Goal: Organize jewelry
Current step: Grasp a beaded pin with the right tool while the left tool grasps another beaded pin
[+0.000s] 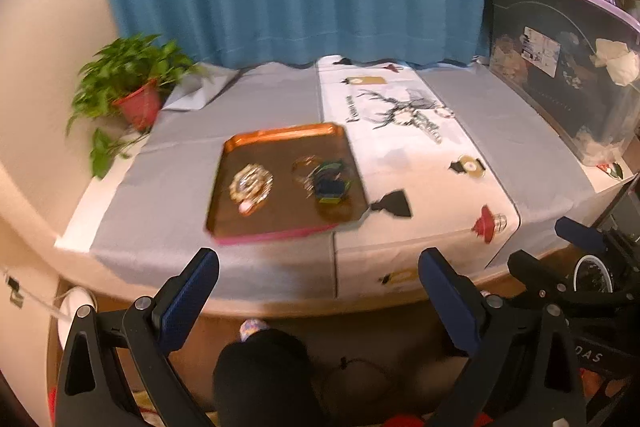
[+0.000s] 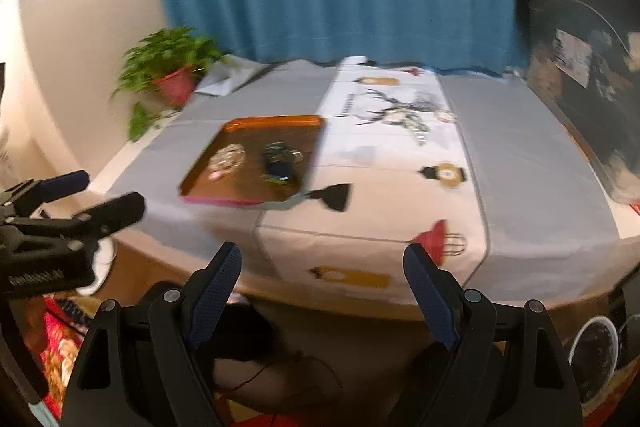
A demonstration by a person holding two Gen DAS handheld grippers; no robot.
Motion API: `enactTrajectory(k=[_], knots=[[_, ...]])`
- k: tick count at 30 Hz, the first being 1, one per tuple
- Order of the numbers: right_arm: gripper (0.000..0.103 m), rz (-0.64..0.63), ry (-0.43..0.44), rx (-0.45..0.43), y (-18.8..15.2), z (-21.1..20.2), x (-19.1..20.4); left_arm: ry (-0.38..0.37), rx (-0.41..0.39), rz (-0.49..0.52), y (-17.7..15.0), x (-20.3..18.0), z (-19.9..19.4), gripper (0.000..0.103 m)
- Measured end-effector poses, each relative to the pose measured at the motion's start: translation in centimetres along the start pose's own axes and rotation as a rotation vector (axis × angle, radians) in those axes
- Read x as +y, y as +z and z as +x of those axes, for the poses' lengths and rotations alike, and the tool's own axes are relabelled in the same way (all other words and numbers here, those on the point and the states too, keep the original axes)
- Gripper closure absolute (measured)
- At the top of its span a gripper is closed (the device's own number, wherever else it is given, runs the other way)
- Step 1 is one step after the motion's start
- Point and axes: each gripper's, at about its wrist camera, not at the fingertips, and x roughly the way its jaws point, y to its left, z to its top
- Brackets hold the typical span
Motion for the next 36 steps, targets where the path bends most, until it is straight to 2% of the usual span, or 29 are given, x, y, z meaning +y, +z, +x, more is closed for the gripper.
enactTrajectory(k=[5, 11, 13, 15, 19, 25, 30, 35, 36], knots=[[0.02, 0.038, -0.075, 0.007, 2.3, 2.7, -5.3, -0.026, 0.007, 0.034, 4.6, -2.6, 4.0, 0.004], [0.02, 0.107, -0.139, 0.022, 6.2, 8.5, -13.1, -0.019, 0.028, 0.068, 11.6, -5.8, 11.4, 0.003], [0.02, 0.123, -0.15, 0.034, 7.9, 11.4, -15.7, -0.046, 0.058, 0.087, 14.3, -7.2, 15.1, 0.003], [0.02, 0.13, -0.151, 0.047, 9.3, 13.9, -17.5, -0.03, 0.084, 0.104, 16.3, -8.3, 18.5, 0.003], [0.02, 0.116, -0.119, 0.092, 12.6, 20.7, -20.5, -0.029, 0.15, 0.153, 18.8, -10.3, 26.0, 0.003], [0.02, 0.112, -0.068, 0.166, 15.6, 29.7, -21.4, -0.023, 0.262, 0.18, 20.2, -11.7, 35.2, 0.003], [0.02, 0.069, -0.043, 0.206, 16.9, 34.5, -20.2, -0.021, 0.276, 0.219, 20.7, -12.0, 38.5, 0.003], [0.031, 0.016, -0.053, 0.195, 17.9, 36.3, -19.4, -0.033, 0.304, 0.26, 21.0, -12.7, 40.9, 0.007], [0.033, 0.001, -0.069, 0.191, 18.0, 36.6, -19.3, -0.052, 0.323, 0.249, 20.8, -12.7, 41.4, 0.011]])
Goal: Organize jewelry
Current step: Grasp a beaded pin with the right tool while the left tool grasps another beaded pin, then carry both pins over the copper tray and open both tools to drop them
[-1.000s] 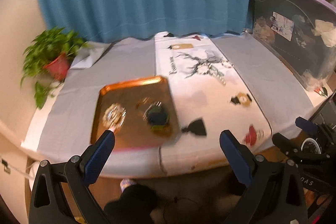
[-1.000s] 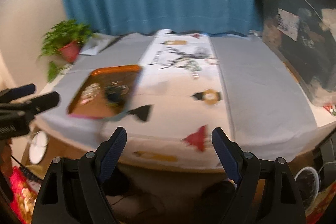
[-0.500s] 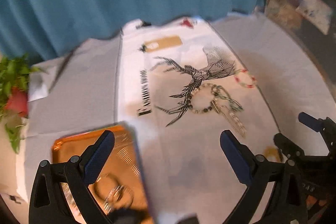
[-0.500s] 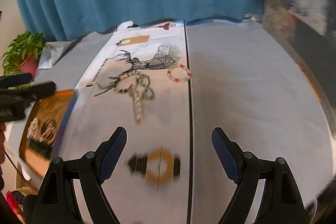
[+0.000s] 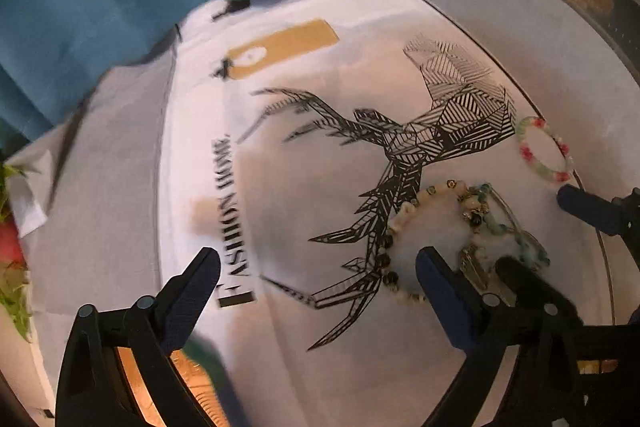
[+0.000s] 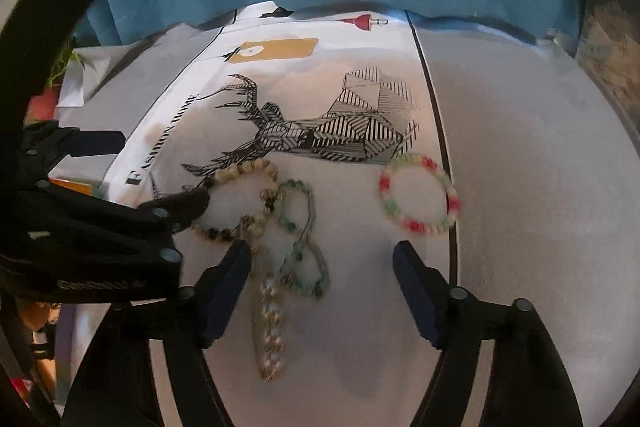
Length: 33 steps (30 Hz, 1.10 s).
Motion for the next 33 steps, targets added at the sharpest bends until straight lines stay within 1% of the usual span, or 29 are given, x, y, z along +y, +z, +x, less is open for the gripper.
enactTrajectory(k=[1, 2, 3, 4, 5, 6, 8, 9, 10, 12, 14, 19, 24, 28, 31, 33], knots=[[0.039, -0.019, -0.022, -0.005, 0.0, 0.1, 0.2, -0.047, -0.011, -0.025, -0.1, 0.2, 0.0, 0.03], [0.055, -0.038, -0.049, -0.013, 0.0, 0.1, 0.5, -0.093, -0.015, -0.041, -0.1, 0.4, -0.1, 0.045], [0.069, -0.05, -0.052, -0.029, -0.1, 0.0, 0.6, -0.19, -0.009, -0.052, -0.2, 0.3, -0.4, 0.083], [0.097, -0.043, -0.023, -0.028, -0.2, -0.1, 0.7, -0.186, -0.008, -0.022, -0.3, -0.2, -0.7, 0.096], [0.097, -0.045, -0.028, -0.017, -0.1, -0.1, 0.8, -0.16, -0.002, 0.017, -0.5, -0.8, -0.9, 0.097], [0.097, -0.053, -0.038, -0.011, -0.2, -0.2, 1.0, -0.157, -0.004, 0.033, -0.7, -1.1, -1.2, 0.097], [0.097, -0.034, 0.006, 0.001, -0.4, -0.3, 0.9, -0.197, -0.001, 0.01, -1.1, -0.7, -2.0, 0.097], [0.097, -0.012, 0.025, 0.006, -0.6, -0.6, 0.6, -0.205, -0.008, -0.007, -1.3, -0.3, -2.5, 0.097], [0.097, 0.02, 0.048, -0.004, -0.7, -1.1, 0.2, -0.21, -0.016, -0.017, -1.5, -0.1, -3.0, 0.097], [0.097, 0.055, 0.063, -0.026, -0.9, -2.4, -0.4, -0.23, -0.037, -0.038, -1.9, 0.8, -4.5, 0.097], [0.097, 0.087, 0.083, -0.06, -0.9, -4.4, -1.1, -0.223, -0.067, -0.042, -2.5, 1.5, -6.4, 0.097], [0.097, 0.101, 0.074, -0.107, -0.9, -8.7, -1.7, -0.236, -0.117, -0.054, -3.9, 2.5, -10.5, 0.097], [0.097, 0.095, 0.044, -0.129, -2.1, -12.8, -1.6, -0.264, -0.173, -0.053, -6.5, 2.7, -15.7, 0.097], [0.097, 0.098, 0.014, -0.144, -4.4, -16.5, -1.3, -0.27, -0.205, -0.031, -9.4, 2.1, -19.3, 0.097], [0.097, 0.087, 0.002, -0.142, -6.5, -18.9, -0.7, -0.272, -0.207, -0.023, -11.9, 1.4, -21.6, 0.097], [0.097, 0.085, -0.002, -0.141, -8.0, -20.3, -0.2, -0.285, -0.224, -0.018, -13.9, 0.9, -23.3, 0.097]])
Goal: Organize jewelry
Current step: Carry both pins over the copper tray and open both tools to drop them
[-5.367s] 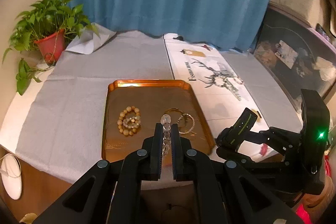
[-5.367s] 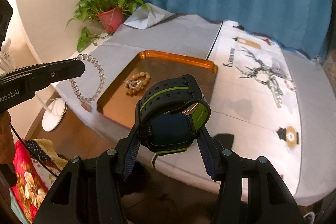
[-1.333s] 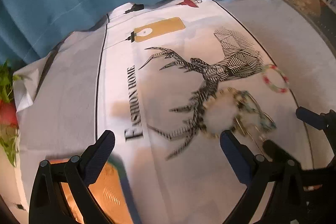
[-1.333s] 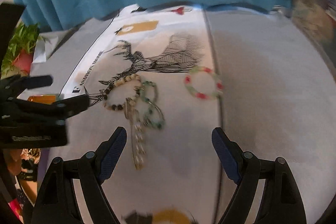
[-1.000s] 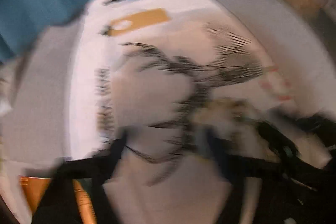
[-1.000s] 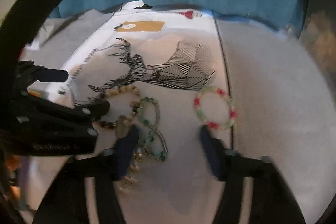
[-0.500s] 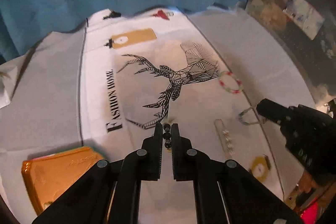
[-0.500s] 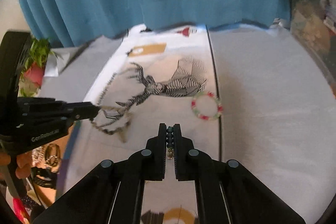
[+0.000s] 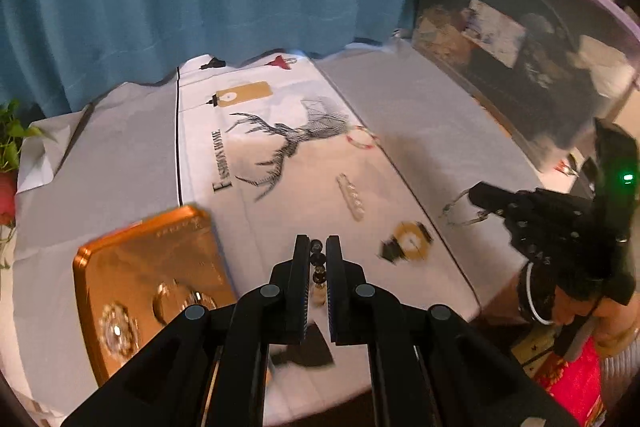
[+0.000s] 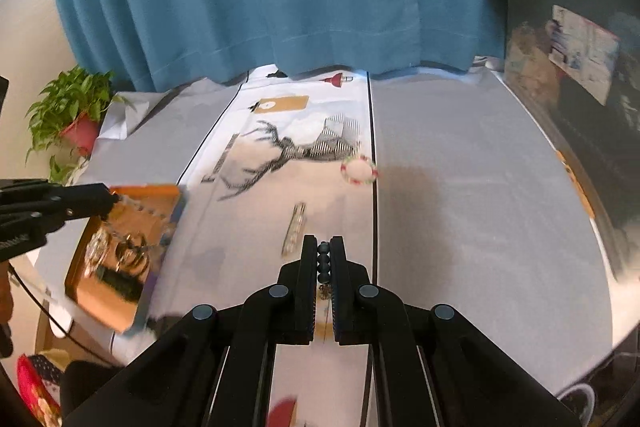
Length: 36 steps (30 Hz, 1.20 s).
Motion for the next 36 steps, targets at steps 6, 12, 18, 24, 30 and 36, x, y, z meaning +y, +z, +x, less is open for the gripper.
enactTrajectory(k=[6, 12, 18, 24, 30, 36], knots=[[0.097, 0.009, 0.02, 0.008, -4.6, -4.1, 1.8, -0.032, -0.016, -0.002, -4.8, -2.3, -3.7, 0.097], [0.097, -0.019, 0.038, -0.029, -8.3, -8.9, 4.3, -0.048, -0.053, -0.034, -9.3, -3.3, -7.8, 0.097], [0.097, -0.053, 0.07, -0.06, -11.6, -13.4, 7.6, -0.052, -0.083, -0.044, -13.6, -3.9, -11.4, 0.097], [0.097, -0.071, 0.11, -0.064, -14.8, -16.5, 10.0, -0.031, -0.102, -0.063, -17.5, -3.3, -14.1, 0.097], [0.097, -0.1, 0.136, -0.046, -17.1, -18.5, 11.6, -0.014, -0.114, -0.104, -20.5, -2.1, -15.9, 0.097], [0.097, -0.134, 0.164, -0.029, -18.5, -19.6, 13.3, 0.01, -0.124, -0.157, -23.0, -0.3, -17.6, 0.097]])
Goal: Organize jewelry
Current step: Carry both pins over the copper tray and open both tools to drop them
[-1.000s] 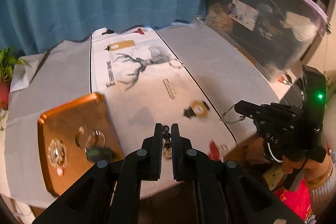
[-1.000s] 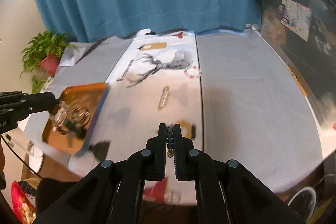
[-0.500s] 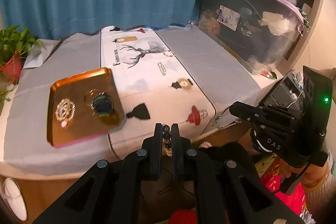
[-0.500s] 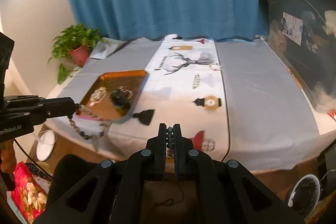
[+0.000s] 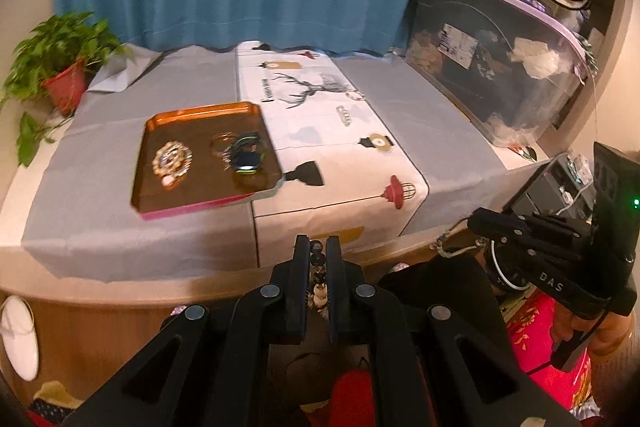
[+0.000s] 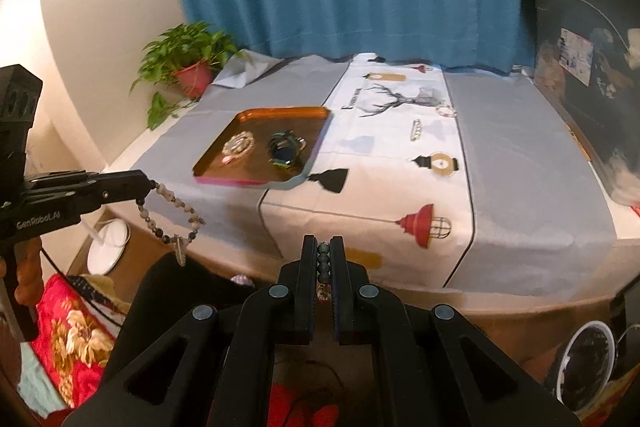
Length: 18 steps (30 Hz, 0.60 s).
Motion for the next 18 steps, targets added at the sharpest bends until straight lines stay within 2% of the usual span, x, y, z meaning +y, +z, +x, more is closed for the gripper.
enactTrajectory(k=[8, 18], knots=[[0.097, -0.035, 0.037, 0.021, 0.0, 0.6, 2.3, 0.032, -0.014, -0.065, -1.2, 2.8, -1.2, 0.097], [0.097, -0.088, 0.069, 0.039, 2.7, 3.1, 4.9, 0.055, -0.031, -0.116, -0.1, 6.7, -0.9, 0.097]])
